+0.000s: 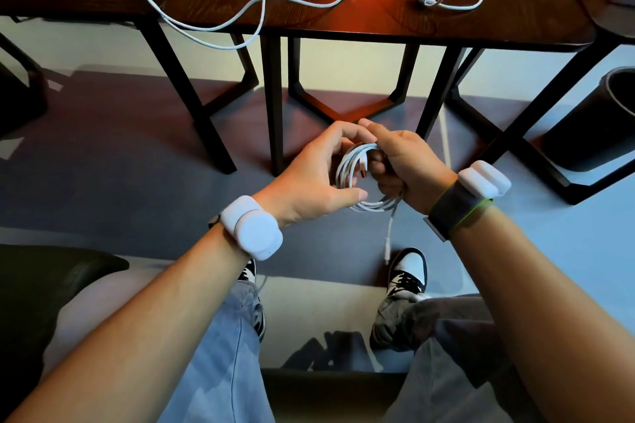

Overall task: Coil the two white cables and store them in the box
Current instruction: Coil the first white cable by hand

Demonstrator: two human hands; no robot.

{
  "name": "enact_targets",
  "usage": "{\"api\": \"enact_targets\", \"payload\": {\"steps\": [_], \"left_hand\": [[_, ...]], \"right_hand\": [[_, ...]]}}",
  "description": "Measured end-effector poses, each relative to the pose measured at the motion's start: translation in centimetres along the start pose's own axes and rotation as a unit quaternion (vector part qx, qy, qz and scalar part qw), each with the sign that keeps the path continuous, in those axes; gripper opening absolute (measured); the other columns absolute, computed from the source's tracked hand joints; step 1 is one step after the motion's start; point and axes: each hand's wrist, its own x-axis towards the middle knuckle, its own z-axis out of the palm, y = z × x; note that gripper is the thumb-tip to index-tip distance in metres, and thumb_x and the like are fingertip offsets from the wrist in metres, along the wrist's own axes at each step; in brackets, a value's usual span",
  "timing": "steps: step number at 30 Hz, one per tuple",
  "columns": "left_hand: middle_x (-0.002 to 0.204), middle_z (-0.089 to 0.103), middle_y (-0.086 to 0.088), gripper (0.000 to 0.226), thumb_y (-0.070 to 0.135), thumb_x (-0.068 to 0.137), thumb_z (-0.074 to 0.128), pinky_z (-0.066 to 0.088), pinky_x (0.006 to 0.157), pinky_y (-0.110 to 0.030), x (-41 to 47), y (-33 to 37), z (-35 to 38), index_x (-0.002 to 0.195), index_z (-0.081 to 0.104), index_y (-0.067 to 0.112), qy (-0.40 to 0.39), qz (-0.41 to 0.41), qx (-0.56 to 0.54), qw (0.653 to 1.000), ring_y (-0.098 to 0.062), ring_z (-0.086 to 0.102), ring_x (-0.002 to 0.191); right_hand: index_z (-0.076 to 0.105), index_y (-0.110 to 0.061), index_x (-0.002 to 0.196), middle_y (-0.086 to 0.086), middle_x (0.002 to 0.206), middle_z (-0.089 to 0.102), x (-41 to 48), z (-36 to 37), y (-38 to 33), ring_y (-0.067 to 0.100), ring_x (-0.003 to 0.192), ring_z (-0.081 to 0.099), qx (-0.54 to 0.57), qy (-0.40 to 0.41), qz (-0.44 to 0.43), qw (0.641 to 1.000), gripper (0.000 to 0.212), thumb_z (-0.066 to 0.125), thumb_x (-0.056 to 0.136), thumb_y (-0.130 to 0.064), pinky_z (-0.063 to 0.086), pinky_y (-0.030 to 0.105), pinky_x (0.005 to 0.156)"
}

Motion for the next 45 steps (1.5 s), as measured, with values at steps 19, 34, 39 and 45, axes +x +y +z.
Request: {"api": "enact_targets", "payload": {"steps": [19, 34, 39, 45], "left_hand": [[0.070, 0.070, -0.005, 0.043, 0.046, 0.099, 0.055, 0.059, 0.058, -0.032, 0.7, 0.3, 0.5, 0.088, 0.063, 0.005, 0.205, -0.090, -0.103, 0.969, -0.016, 0.067, 0.059], [0.055, 0.055, 0.003, 0.026, 0.026, 0.107, 0.037, 0.050, 0.051, -0.025, 0.1, 0.7, 0.7, 0.090, 0.053, 0.017, 0.191, -0.213, -0.086, 0.954, -0.012, 0.047, 0.039], [0.105, 0.063, -0.011, 0.019, 0.018, 0.104, 0.042, 0.045, 0.091, -0.043, -0.7, -1.2, 0.8, 0.102, 0.059, 0.010, 0.222, 0.002, 0.324, 0.920, -0.031, 0.060, 0.100], [0.062, 0.062, 0.002, 0.020, 0.045, 0.099, 0.048, 0.053, 0.051, -0.030, 0.1, -1.4, 1.5, 0.093, 0.047, 0.026, 0.181, -0.073, 0.083, 0.977, -0.015, 0.060, 0.051]], "right_hand": [[0.046, -0.028, 0.051, -0.009, 0.047, 0.051, 0.0, 1.4, 0.8, 0.006, 0.048, 0.044, -0.265, 0.152, -0.261, 0.916, 0.055, 0.038, 0.102, -0.048, 0.032, 0.023, 0.054], [0.059, -0.014, 0.065, -0.004, 0.058, 0.061, -0.4, 2.7, 1.9, 0.019, 0.058, 0.057, -0.389, 0.090, -0.334, 0.854, 0.053, 0.034, 0.105, -0.040, 0.045, 0.039, 0.063], [0.059, -0.017, 0.059, -0.005, 0.057, 0.062, 0.4, 2.3, 2.5, 0.015, 0.062, 0.059, -0.397, 0.062, -0.226, 0.887, 0.062, 0.031, 0.102, -0.051, 0.041, 0.031, 0.067], [0.048, -0.022, 0.074, -0.013, 0.054, 0.053, 0.6, 2.2, 2.1, 0.008, 0.054, 0.049, -0.160, 0.115, -0.157, 0.968, 0.037, 0.045, 0.097, -0.051, 0.040, 0.032, 0.055]]}}
